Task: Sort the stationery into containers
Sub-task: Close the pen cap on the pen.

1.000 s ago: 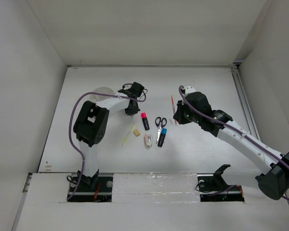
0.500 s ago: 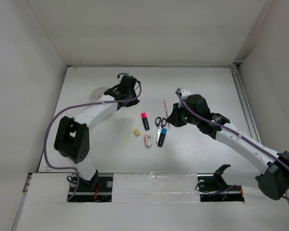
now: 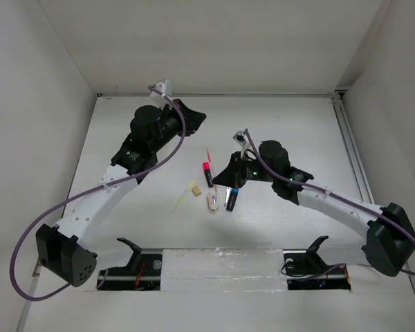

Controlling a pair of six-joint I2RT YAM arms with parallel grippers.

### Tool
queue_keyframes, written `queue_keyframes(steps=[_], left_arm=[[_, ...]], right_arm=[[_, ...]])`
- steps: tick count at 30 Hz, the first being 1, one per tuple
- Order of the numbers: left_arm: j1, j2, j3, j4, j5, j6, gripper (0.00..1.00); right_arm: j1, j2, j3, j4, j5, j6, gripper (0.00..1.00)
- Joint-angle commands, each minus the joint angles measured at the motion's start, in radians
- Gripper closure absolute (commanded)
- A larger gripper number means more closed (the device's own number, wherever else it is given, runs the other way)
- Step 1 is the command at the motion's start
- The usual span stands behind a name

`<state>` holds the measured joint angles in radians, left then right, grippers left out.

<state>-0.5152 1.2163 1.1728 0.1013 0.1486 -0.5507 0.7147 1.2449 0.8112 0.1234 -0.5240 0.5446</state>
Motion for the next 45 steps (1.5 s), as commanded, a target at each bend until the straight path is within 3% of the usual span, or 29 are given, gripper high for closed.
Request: queue_keyframes(steps=[1, 11, 25, 45], left_arm=[[0.001, -0.032, -0.056, 0.116, 0.137, 0.023, 1.00], [0.001, -0.107, -0.108, 0.175, 0.193, 0.048, 1.00], [0.001, -0.098, -0.117, 0.175, 0.184, 0.048, 1.00], [0.001, -0.089, -0.136, 0.204, 0.204, 0.038, 1.00]], right_arm=[[0.002, 0.039, 0.072, 0.130, -0.047, 0.037, 1.00], [0.002, 0.028, 0.094, 0.130, -0.018, 0.055, 1.00], [-0.017, -0.053, 0.085, 0.111, -0.005, 0.055, 1.00], [-0.035, -0.024, 0.112, 0.111, -0.024, 0.055, 1.00]])
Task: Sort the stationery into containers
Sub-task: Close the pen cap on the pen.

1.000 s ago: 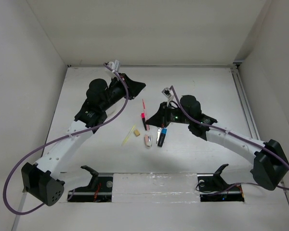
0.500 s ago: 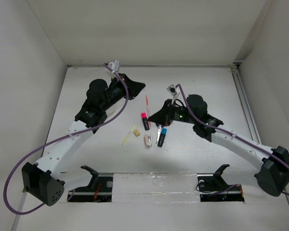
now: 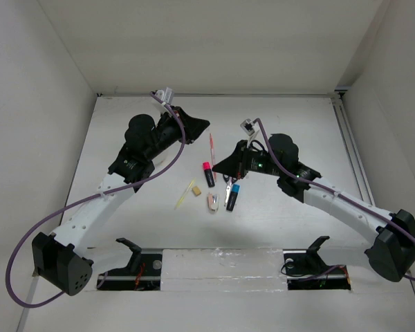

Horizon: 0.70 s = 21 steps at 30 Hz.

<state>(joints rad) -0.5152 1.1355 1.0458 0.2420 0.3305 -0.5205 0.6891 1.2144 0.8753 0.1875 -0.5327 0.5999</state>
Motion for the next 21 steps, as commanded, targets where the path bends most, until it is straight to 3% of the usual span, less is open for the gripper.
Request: queue_keyframes(steps=[1, 21], left_arm=[[0.001, -0.008, -0.009, 0.063, 0.022, 0.008, 1.00], [0.001, -0.008, -0.018, 0.082, 0.009, -0.001, 1.00]], right_arm=[[-0.010, 0.007, 0.048, 0.047, -0.015, 0.000, 1.00], [-0.028, 0.036, 0.077, 0.047, -0.052, 0.000, 1.00]])
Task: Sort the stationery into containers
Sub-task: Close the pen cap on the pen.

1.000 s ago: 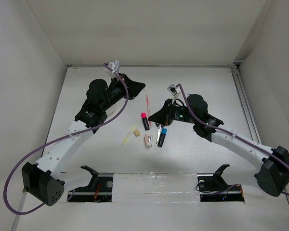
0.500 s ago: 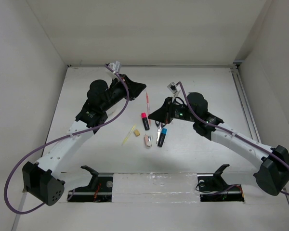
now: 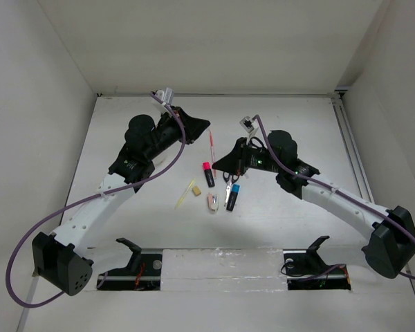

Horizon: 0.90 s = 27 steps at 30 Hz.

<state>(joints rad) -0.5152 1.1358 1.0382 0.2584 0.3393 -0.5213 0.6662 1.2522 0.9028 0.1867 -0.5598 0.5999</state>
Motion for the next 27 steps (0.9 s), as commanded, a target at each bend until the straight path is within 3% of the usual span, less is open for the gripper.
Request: queue_keyframes(steps=[1, 27], left_arm=[[0.001, -0.008, -0.010, 0.065, 0.000, 0.000, 1.00], [0.001, -0.008, -0.029, 0.085, -0.033, -0.020, 1.00]], right_arm=[[-0.005, -0.002, 0.050, 0.048, -0.025, 0.000, 1.00], [0.035, 0.016, 0.071, 0.039, -0.045, 0.000, 1.00]])
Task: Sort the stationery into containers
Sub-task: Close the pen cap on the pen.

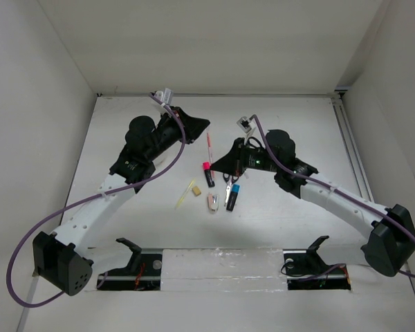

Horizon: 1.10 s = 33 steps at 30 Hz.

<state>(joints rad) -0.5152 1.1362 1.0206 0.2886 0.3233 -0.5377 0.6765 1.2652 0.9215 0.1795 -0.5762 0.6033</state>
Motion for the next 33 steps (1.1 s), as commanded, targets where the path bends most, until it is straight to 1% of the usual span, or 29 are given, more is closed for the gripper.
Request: queue_keyframes(steps=[1, 5, 18, 33], left_arm=[[0.001, -0.009, -0.011, 0.055, -0.039, -0.004, 1.00], [0.001, -0.018, -0.011, 0.055, -0.059, -0.013, 1.00], [0.001, -0.047, -0.011, 0.046, -0.059, -0.013, 1.00], [0.001, -0.056, -0.011, 0.046, -0.041, -0.013, 1.00]], right_arm=[[0.024, 0.003, 0.053, 0.046, -0.028, -0.004, 1.00], [0.035, 0.003, 0.053, 0.046, -0.017, -0.004, 1.00], [0.035, 0.003, 0.053, 0.028, 0.042, -0.004, 1.00], [0.017, 0.003, 0.071, 0.009, 0.033, -0.013, 1.00]])
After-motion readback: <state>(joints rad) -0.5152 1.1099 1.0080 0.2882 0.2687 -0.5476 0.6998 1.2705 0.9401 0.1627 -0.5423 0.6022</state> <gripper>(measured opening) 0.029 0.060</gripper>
